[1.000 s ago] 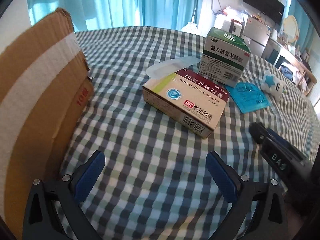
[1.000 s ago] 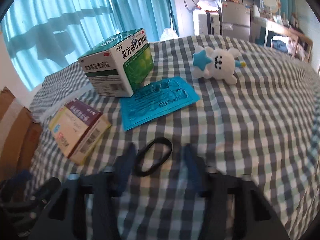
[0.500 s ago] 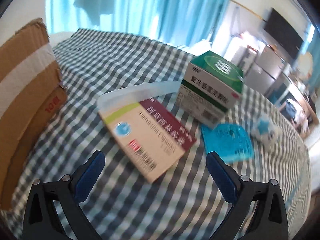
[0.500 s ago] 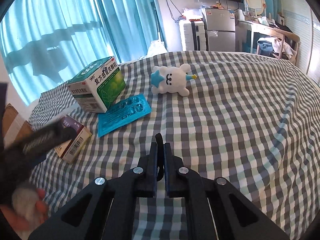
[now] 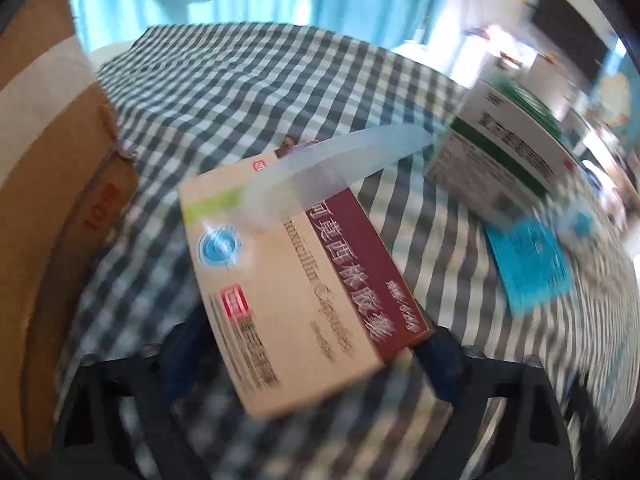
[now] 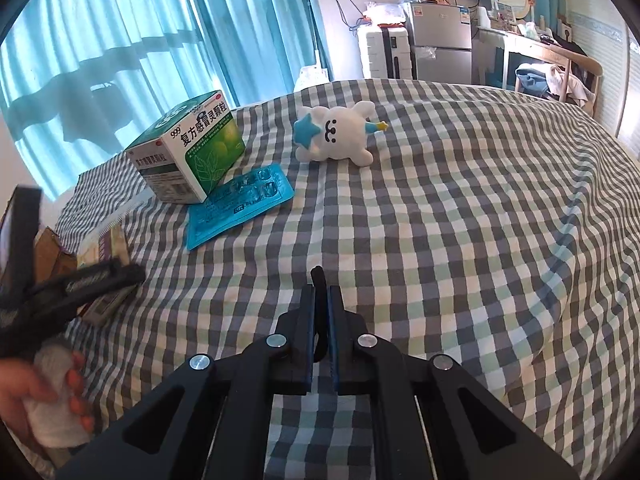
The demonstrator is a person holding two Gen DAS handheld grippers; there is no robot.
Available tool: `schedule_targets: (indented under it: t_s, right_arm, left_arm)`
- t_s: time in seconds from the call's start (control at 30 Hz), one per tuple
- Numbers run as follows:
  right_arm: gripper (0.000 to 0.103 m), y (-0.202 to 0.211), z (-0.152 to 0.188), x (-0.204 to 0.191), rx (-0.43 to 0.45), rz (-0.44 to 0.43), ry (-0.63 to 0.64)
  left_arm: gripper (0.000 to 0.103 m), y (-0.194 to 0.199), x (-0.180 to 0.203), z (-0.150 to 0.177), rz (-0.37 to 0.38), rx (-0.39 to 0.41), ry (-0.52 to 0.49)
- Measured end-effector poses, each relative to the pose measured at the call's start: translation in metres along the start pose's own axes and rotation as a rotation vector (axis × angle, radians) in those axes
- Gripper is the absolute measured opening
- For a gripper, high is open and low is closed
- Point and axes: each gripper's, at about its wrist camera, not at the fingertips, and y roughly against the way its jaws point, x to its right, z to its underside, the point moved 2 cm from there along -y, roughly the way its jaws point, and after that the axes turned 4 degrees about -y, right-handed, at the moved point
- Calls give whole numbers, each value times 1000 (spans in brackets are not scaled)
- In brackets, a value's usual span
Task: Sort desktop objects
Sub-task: 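Grasp the Amoxicillin Capsules box with the left tool while the right tool grasps the black hair tie, then carry the capsules box and hair tie with both tools over the cardboard box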
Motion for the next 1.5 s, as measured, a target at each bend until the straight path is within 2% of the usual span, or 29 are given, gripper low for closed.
schedule_targets:
  t_s: [0.07,0.13,0.2,0.23,0.27,0.33,0.4,0.5,0.57,0.63,0.67,0.73,0.83,1.0,1.1,1.27,1.5]
  right_arm:
    - [6,2,2,-4,-2,0,10]
    - [6,5,5,-8,-5,-5,22]
    - [6,8,7,-13,-7,-10,30]
    - [6,9,8,-16,-7,-13,35]
    - [6,11,9,-19,-9,-15,41]
    - [6,11,12,-22,-11,-15,50]
    - [6,12,13,-24,-17,-14,54]
    - [6,12,14,-23,-21,-13,50]
    - [6,12,14,-21,-23,-14,42]
    - [6,14,15,-19,-25,-13,39]
    - [6,15,15,-18,-25,-15,38]
    - [6,20,16,-16,-25,-20,33]
    - [6,31,15,-16,-24,-39,18]
    - [6,71,16,-22,16,-87,-7]
    - [6,98,20,-28,28,-114,-7]
    - [6,140,29,-42,42,-131,13]
    - [6,201,31,-66,94,-166,61]
  left_arm:
    - [88,9,-7,12,46,-22,-65]
    - [88,22,-17,22,90,-39,-74]
    - [89,34,-27,29,178,-50,-12]
    - [92,37,-30,29,191,-51,11]
    - [102,40,-33,28,195,-48,42]
    - [103,43,-32,23,176,-26,73]
    - [103,39,-27,14,120,-20,75]
    - [103,21,-20,4,41,-46,66]
    - [103,4,-19,-1,20,-72,42]
    - [83,4,-19,3,-10,-65,23]
    - [78,10,-18,5,-13,-42,-10]
    - [78,17,-16,13,10,-57,-72]
    - [78,38,-22,26,64,-52,-60]
    - [78,96,-29,50,125,-18,-50]
    - [78,124,-13,49,164,25,-106]
    - [78,177,-3,49,194,119,-209]
    - [78,227,-1,51,189,171,-239]
